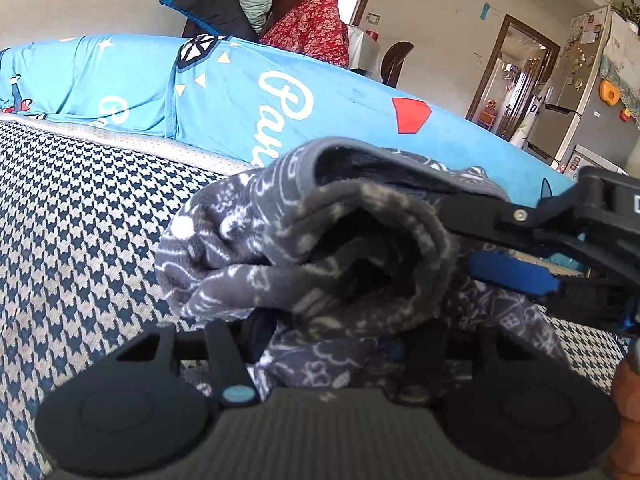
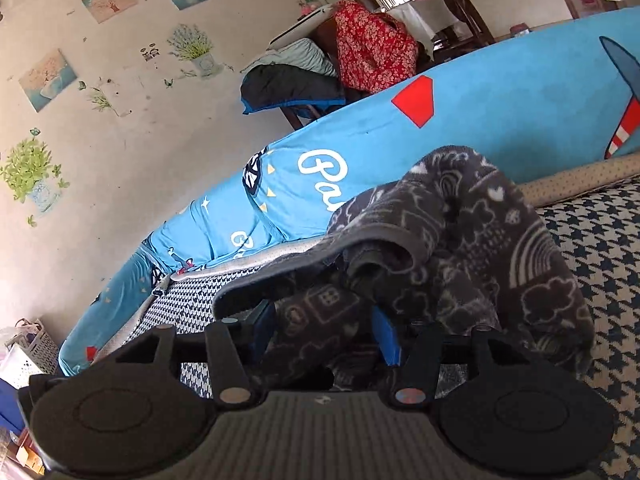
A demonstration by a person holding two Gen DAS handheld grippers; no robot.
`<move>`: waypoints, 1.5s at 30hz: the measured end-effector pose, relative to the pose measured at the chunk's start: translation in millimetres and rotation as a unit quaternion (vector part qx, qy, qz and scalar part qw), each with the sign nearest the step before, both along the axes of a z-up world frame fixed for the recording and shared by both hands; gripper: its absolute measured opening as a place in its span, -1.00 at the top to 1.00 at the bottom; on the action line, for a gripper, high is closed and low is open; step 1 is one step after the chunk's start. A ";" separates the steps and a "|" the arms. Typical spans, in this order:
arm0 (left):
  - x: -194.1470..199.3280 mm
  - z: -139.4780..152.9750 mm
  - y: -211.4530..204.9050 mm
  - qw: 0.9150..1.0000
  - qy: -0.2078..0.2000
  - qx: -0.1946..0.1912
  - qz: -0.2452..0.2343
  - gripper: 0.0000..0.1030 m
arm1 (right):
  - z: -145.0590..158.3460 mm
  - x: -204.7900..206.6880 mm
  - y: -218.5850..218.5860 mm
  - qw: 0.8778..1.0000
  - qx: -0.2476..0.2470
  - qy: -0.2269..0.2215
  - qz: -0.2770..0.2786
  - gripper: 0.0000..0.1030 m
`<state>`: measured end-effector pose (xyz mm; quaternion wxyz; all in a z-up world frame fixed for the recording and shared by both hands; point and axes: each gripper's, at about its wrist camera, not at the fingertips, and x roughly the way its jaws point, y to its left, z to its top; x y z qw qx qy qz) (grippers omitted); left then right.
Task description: Fold clothes
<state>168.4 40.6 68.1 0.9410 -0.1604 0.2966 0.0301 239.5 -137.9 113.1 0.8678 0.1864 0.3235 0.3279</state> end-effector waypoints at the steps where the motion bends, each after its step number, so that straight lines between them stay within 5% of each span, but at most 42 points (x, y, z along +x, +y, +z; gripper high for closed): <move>1: -0.3 0.1 -0.3 1.000 -0.001 0.001 -0.002 -0.08 | -2.4 1.0 1.3 1.000 -0.004 -0.004 -0.004 -0.15; 5: 1.1 -0.1 -0.1 1.000 -0.002 0.007 -0.009 -0.17 | -14.7 8.2 2.9 1.000 0.013 0.006 -0.009 -0.15; 6: 1.5 0.0 0.2 1.000 -0.003 0.008 -0.010 -0.21 | -16.5 9.4 3.4 1.000 0.021 0.010 -0.003 -0.08; 9: 0.8 1.0 0.4 1.000 -0.007 0.014 -0.012 -0.42 | -17.7 9.7 8.2 0.999 0.028 0.013 0.022 0.56; 14: -3.5 6.2 -2.4 0.999 -0.032 0.033 -0.022 -0.53 | -13.9 6.8 11.7 0.997 0.049 0.016 0.061 0.64; 16: -4.8 6.8 -3.1 0.998 -0.035 0.039 -0.024 -0.36 | -10.5 3.9 13.8 0.995 0.057 0.013 0.082 0.64; 18: -4.8 7.5 1.0 0.999 -0.036 0.032 -0.020 0.02 | -5.9 -1.5 17.5 0.994 0.054 0.003 0.100 0.64; 24: -10.9 18.0 13.7 0.997 -0.063 0.047 0.008 0.49 | 4.5 -11.1 22.4 0.991 0.057 -0.012 0.124 0.57; 30: -7.6 29.1 47.6 0.993 -0.061 0.056 0.080 0.52 | 4.3 -7.0 10.8 0.996 0.048 -0.009 0.079 0.53; 37: -7.3 40.3 86.3 0.984 -0.055 0.065 0.154 0.52 | -17.8 3.8 23.0 0.996 -0.064 0.037 0.053 0.53; 45: -8.4 62.4 98.1 0.968 -0.088 0.145 0.183 0.46 | -15.6 1.1 25.9 0.990 -0.131 -0.046 -0.005 0.66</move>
